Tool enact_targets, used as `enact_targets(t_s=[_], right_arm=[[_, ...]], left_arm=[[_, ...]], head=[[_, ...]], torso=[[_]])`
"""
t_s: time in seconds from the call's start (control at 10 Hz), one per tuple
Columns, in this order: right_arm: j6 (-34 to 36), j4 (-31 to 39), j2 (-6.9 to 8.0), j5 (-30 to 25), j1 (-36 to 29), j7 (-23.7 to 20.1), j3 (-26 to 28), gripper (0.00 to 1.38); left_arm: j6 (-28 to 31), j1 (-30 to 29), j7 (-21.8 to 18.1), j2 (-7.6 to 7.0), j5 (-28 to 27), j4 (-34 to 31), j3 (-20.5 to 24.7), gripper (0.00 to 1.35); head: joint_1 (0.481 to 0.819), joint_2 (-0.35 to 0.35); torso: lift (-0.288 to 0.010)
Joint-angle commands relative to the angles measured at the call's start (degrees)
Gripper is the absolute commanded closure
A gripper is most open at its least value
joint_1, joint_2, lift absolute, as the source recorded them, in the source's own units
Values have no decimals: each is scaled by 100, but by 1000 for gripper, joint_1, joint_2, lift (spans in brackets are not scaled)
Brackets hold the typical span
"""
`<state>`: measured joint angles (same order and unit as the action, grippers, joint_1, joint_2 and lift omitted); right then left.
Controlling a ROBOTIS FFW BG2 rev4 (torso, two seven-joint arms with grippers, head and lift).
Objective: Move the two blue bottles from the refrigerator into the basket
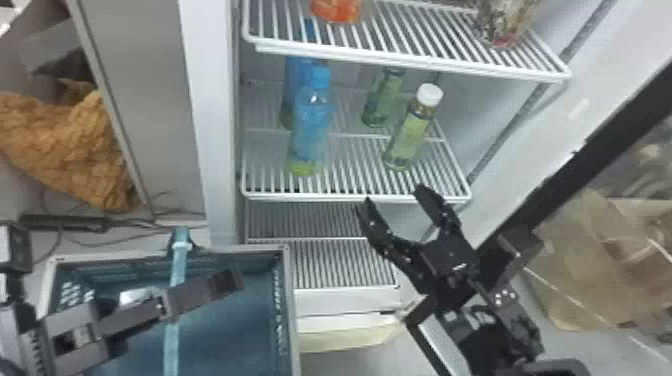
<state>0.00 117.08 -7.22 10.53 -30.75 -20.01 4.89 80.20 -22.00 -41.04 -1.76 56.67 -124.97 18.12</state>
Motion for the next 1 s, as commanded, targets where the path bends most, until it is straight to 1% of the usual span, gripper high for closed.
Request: enact_targets(t_s=[0.0, 0.3, 0.5, 0.7, 0.9], right_arm=[[56, -113, 1, -47, 249, -21, 2, 179], [253, -408, 1, -207, 769, -205, -78, 176], [338, -633, -16, -196, 1022, -258, -227, 173], [352, -943, -113, -127, 1374, -258, -581, 171], [352, -1266, -166, -93, 1725, -249, -855, 171]], left_arm=[[-4, 6, -1, 0, 0, 16, -18, 1199], [-4, 20, 8, 0, 11, 44, -18, 1199], [-4, 34, 17, 0, 23, 58, -29, 1199], [-4, 34, 8, -9, 23, 72, -29, 1199], [-4, 49, 17, -9, 23, 87, -41, 1199]], head=[[695, -237], [695, -228], [695, -209], [695, -190], [695, -146]], torso=[[-220], [-220], [-220], [-220], [-220]])
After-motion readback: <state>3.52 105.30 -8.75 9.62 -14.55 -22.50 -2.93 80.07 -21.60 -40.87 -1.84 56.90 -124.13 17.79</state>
